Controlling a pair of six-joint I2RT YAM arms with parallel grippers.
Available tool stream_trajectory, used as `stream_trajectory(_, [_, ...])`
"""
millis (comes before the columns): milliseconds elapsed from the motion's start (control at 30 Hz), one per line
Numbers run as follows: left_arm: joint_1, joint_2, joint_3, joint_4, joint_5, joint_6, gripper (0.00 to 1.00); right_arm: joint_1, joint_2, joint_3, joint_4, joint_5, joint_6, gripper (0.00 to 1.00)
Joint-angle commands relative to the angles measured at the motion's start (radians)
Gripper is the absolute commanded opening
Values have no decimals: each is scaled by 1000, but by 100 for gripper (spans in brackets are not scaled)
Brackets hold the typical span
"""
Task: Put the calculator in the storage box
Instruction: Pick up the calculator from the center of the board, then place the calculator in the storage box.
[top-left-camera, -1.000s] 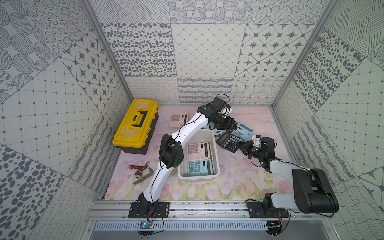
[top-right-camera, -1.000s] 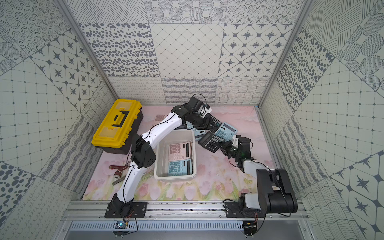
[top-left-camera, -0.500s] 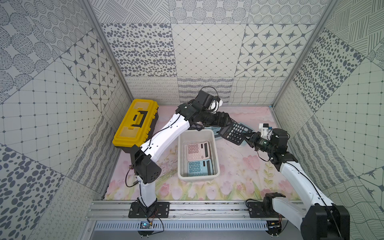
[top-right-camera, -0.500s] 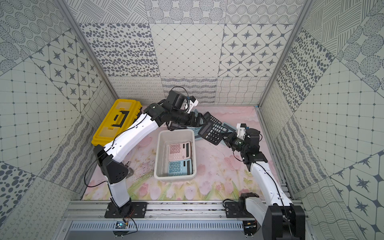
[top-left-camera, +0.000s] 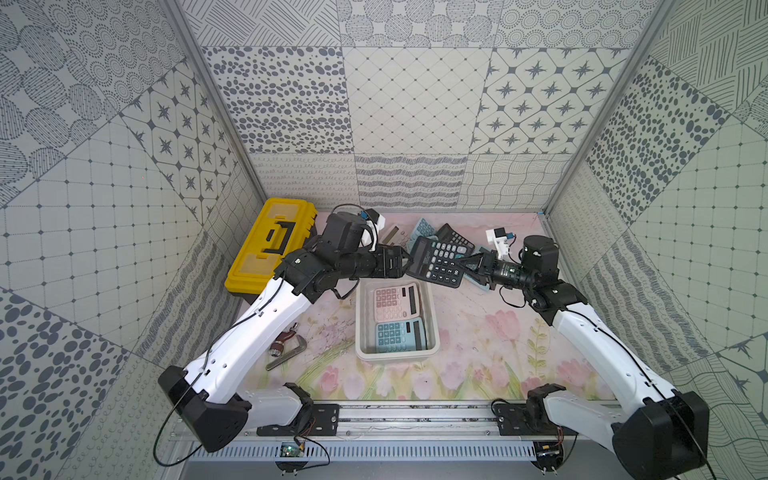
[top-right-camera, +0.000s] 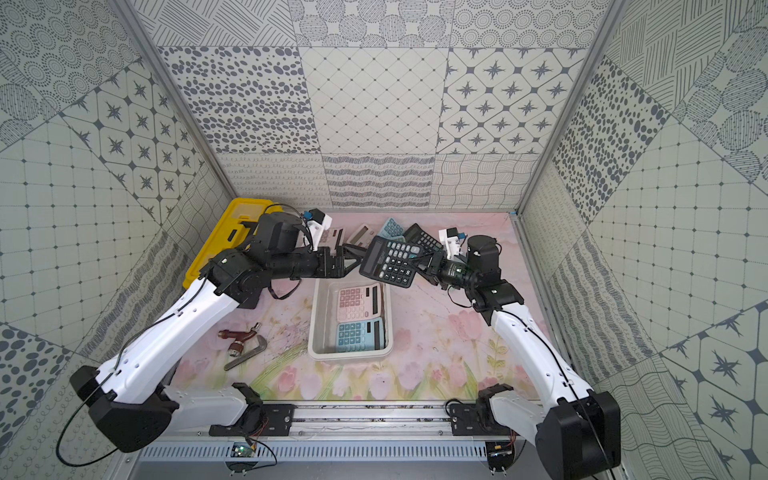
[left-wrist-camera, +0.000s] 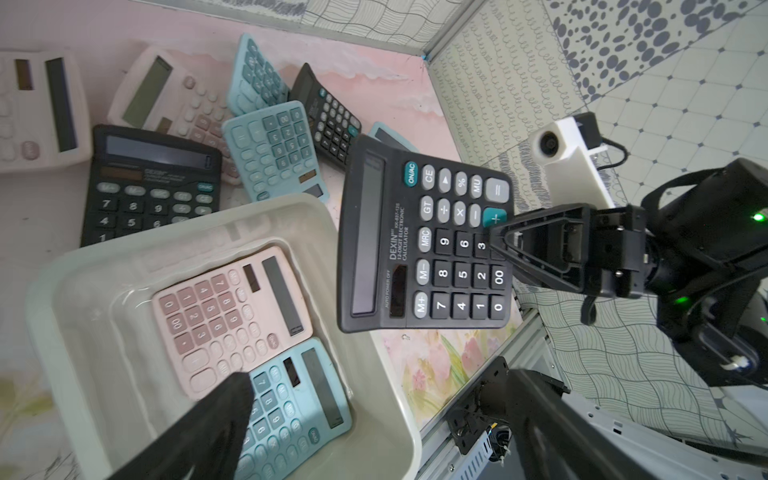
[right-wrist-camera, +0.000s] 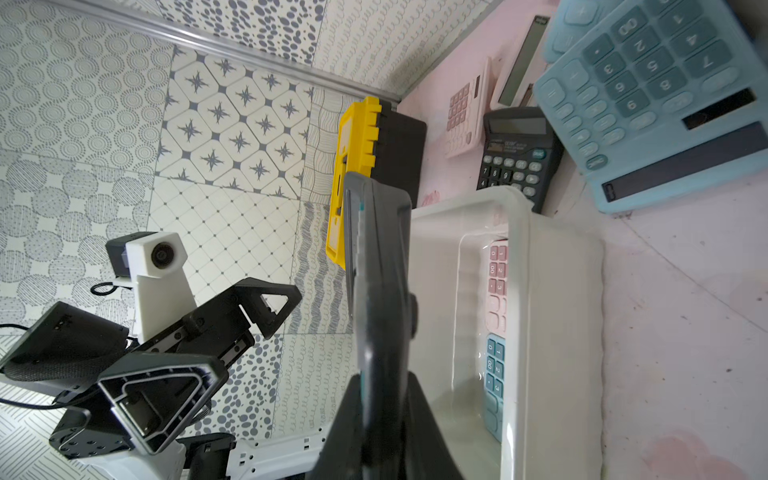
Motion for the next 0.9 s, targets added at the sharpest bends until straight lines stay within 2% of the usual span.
stream_trajectory(0, [123,-90,-125,31,-31,-46,100,50,44,58,-17,-12,-52,0])
stream_trajectory(100, [212,-127,-200,24,21,-82,100,87,91,83,-40,-7,-61,0])
stream_trajectory(300, [301,-183,-298,43,63,-124,100,178,184,194,-187,96,-133,0])
stream_trajectory(567, [329,-180,-338,61,80,-136,100,281,334,295,-269,239,-138,0])
stream_trajectory(867, [334,-182,-360,65,82,-136,100,339,501,384,-293,300,-140,0])
